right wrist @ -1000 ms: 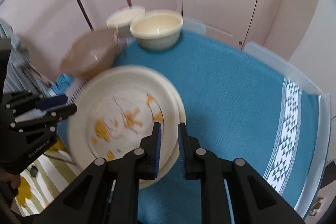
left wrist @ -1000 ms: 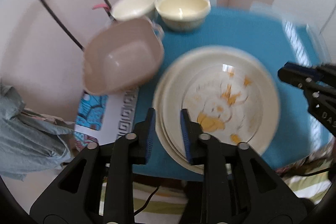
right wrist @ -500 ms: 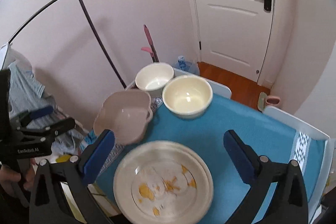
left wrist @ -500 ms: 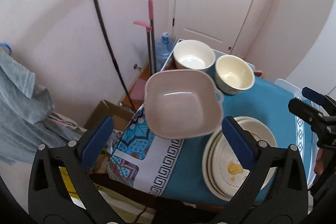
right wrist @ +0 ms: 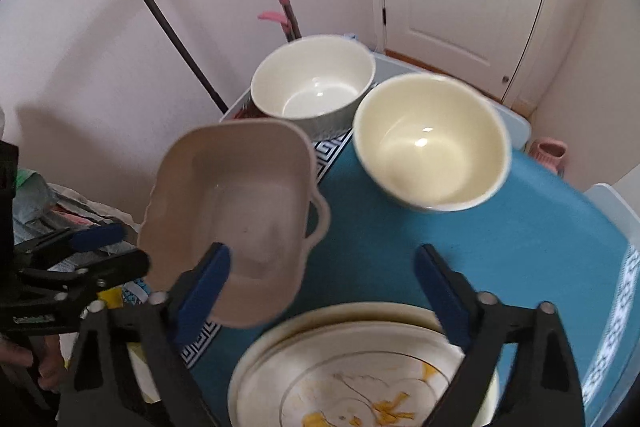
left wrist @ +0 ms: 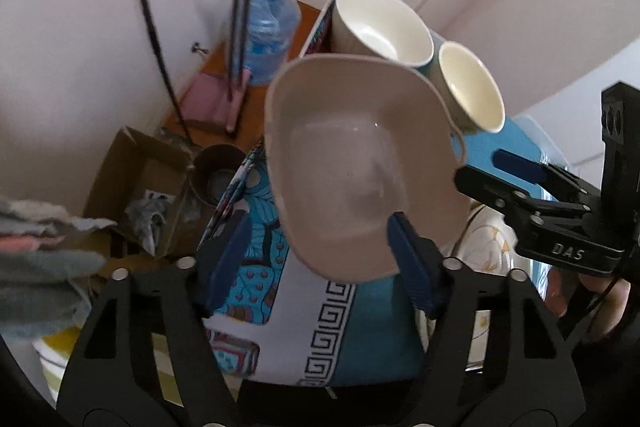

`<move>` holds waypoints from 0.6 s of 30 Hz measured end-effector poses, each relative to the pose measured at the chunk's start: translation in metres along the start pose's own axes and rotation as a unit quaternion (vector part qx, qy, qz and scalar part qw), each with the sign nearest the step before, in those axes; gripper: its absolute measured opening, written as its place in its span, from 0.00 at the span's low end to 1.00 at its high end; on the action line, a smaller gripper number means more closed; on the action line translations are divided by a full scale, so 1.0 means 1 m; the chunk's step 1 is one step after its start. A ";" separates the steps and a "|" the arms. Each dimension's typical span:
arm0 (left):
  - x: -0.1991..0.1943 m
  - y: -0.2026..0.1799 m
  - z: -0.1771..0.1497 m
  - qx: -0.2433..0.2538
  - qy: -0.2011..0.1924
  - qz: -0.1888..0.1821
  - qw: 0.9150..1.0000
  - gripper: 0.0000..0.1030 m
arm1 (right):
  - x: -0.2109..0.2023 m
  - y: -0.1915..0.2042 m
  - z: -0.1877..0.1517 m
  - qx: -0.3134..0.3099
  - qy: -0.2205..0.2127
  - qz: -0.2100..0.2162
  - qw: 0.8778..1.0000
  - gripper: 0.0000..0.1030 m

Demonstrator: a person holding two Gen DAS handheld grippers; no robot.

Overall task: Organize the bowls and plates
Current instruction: 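Open both grippers and grasp the taupe square bowl rim with both, then lift and carry the taupe bowl with both grippers to the open cloth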

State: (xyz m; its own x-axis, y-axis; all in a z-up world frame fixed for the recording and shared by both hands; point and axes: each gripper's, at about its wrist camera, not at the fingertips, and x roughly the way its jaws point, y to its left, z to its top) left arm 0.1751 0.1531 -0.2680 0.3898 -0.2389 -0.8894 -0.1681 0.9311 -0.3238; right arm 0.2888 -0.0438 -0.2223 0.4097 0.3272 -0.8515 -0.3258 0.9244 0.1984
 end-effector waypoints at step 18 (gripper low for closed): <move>0.025 -0.004 0.020 0.062 0.005 0.031 0.998 0.12 | 0.026 0.005 -0.006 0.020 0.004 0.010 1.000 0.12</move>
State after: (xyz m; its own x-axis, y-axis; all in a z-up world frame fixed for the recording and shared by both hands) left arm 0.2037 0.1485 -0.2823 0.3726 -0.1813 -0.9101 -0.0786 0.9711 -0.2256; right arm 0.2929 -0.0318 -0.2459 0.3974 0.3443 -0.8506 -0.2996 0.9248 0.2343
